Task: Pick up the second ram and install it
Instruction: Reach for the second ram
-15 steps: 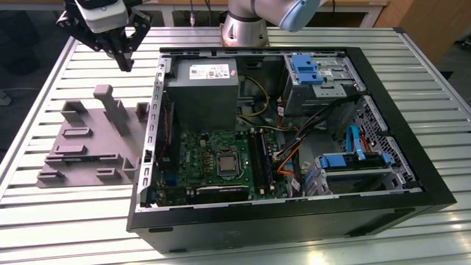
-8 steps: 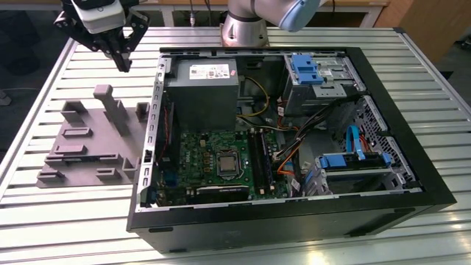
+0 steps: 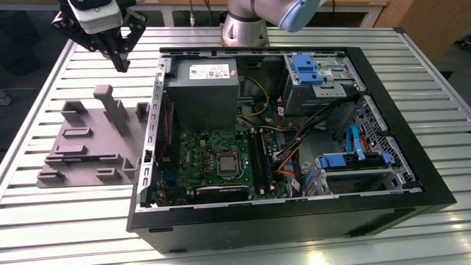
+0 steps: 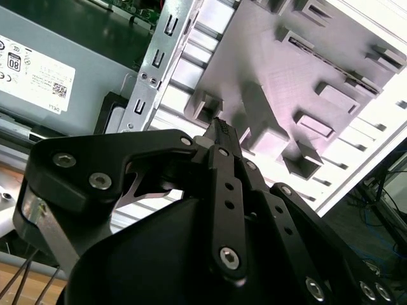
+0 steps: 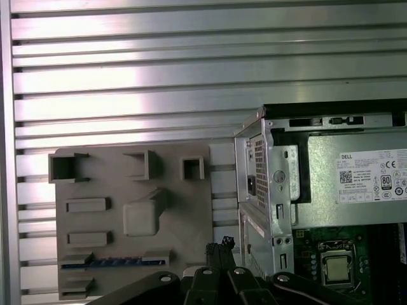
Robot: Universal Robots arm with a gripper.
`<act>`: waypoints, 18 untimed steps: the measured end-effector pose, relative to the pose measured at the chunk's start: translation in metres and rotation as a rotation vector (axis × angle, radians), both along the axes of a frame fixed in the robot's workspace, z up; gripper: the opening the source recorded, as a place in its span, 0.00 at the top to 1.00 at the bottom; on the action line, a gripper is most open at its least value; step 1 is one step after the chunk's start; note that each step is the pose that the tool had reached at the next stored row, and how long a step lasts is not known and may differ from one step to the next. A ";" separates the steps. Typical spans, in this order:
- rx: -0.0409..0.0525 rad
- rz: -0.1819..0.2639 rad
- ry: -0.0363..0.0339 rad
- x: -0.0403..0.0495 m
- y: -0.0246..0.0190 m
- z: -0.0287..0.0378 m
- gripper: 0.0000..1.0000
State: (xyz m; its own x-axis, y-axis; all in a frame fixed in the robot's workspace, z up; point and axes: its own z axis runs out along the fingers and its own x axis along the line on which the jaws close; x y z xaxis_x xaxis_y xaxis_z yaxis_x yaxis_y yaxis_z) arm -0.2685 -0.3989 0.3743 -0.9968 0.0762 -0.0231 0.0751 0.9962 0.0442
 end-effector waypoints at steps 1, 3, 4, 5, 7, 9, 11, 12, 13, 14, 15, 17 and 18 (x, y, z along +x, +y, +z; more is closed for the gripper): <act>0.0000 0.000 0.0000 -0.0004 0.0000 -0.0001 0.89; 0.0000 0.000 0.0000 -0.0013 0.0000 -0.0002 0.89; 0.0000 0.000 0.0001 -0.0017 0.0000 -0.0002 0.89; 0.0000 0.000 0.0000 -0.0021 0.0000 -0.0003 0.89; 0.0000 0.000 0.0000 -0.0029 0.0000 -0.0005 0.89; 0.0000 0.000 0.0001 -0.0038 0.0000 -0.0006 0.89; 0.0000 0.000 0.0001 -0.0046 0.0000 -0.0007 0.89; 0.0000 0.000 0.0001 -0.0050 0.0000 -0.0008 0.89; 0.0001 0.000 0.0000 -0.0054 0.0000 -0.0009 0.89; 0.0000 0.000 0.0001 -0.0059 0.0000 -0.0009 0.89; 0.0000 0.000 0.0001 -0.0069 0.0000 -0.0011 0.89; 0.0000 0.000 0.0002 -0.0085 0.0000 -0.0013 0.89; 0.0000 0.000 0.0001 -0.0089 0.0000 -0.0014 0.89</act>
